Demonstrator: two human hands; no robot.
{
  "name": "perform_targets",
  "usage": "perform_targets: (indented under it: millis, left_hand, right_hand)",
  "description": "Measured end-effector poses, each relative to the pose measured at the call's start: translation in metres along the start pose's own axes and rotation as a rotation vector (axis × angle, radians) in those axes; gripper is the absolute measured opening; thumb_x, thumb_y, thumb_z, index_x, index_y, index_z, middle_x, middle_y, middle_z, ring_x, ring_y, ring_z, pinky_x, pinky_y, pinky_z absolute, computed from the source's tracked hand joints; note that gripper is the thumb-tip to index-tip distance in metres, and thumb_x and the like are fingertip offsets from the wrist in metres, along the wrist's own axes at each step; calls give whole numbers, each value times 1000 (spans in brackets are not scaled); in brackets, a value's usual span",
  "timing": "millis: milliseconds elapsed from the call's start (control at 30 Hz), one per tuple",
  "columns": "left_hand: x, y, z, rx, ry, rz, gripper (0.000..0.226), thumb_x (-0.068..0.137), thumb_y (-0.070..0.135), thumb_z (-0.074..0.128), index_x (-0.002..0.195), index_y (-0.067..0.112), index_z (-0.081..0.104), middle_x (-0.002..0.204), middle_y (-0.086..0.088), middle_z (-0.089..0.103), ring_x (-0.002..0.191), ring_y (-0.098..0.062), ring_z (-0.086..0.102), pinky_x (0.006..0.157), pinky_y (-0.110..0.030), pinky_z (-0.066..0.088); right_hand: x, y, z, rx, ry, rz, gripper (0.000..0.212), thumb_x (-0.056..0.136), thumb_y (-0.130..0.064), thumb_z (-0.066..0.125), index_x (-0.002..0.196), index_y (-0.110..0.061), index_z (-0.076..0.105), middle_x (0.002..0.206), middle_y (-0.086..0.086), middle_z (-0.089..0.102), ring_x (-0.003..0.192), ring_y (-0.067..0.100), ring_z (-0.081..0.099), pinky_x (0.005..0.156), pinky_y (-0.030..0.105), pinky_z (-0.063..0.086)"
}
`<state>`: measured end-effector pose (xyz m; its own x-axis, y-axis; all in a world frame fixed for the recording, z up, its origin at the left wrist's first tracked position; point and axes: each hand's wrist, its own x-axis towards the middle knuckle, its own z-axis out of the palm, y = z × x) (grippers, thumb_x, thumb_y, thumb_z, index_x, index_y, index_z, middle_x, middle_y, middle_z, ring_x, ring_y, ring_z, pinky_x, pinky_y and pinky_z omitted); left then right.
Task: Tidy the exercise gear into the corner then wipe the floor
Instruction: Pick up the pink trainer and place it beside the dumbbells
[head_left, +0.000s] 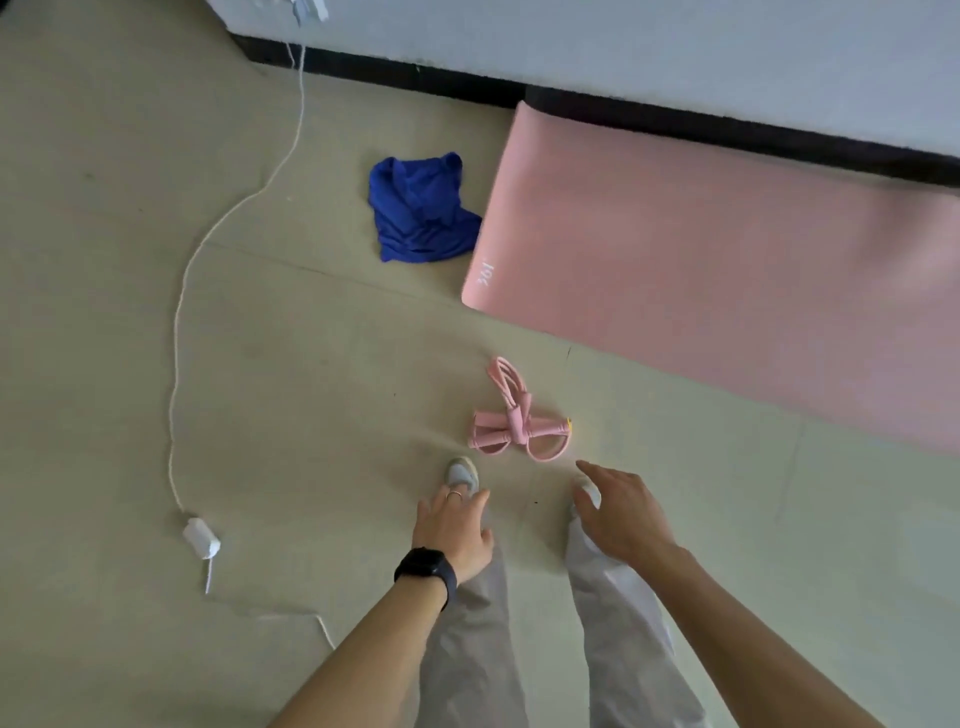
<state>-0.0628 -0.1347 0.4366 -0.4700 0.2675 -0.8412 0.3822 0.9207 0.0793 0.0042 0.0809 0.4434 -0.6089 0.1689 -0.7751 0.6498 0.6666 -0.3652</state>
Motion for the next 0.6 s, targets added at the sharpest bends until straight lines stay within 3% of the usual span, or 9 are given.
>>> perform_targets:
  millis: [167,267,367,500,600]
  left_hand:
    - [109,-27,22,298,-37,199,53,89,33,57,139,26,40,149,-4,38,131,-28,39,101,-42,35]
    - [178,-38,43,446,-6,310,62,90,32,55,147,24,32,155,-7,32,136,-30,33,103,-44,34]
    - [243,-43,74,456,46,382,79,88,37,59,154,28,17,157,-10,24,134,-32,36,101,-45,38]
    - [329,-47,133,400,75,361,103,83,42,70,156,32,-2,161,-22,0,137,-44,34,105,-50,40]
    - [380,-49,177,335,235,419,114,68,37,84,157,27,15,161,-23,-1,127,-46,39,99,-58,43]
  right_hand:
    - [78,32,61,294,59,252,46,100,-28,48,146,-24,48,138,6,60,127,29,52,105,32,37]
    - [130,55,105,490,123,419,47,98,-31,51,145,-26,48,135,6,62,125,28,54,104,34,40]
    - [186,82,163,606,127,542,52,97,-36,50,148,-27,43,139,5,58,129,28,51,104,35,40]
    - [261,115,244,766,100,687,60,97,-38,48,153,-26,31,149,4,47,129,26,49,94,31,39]
    - [308,132,287,874,150,754,61,97,-45,47,153,-28,31,151,3,45,128,26,52,102,35,44]
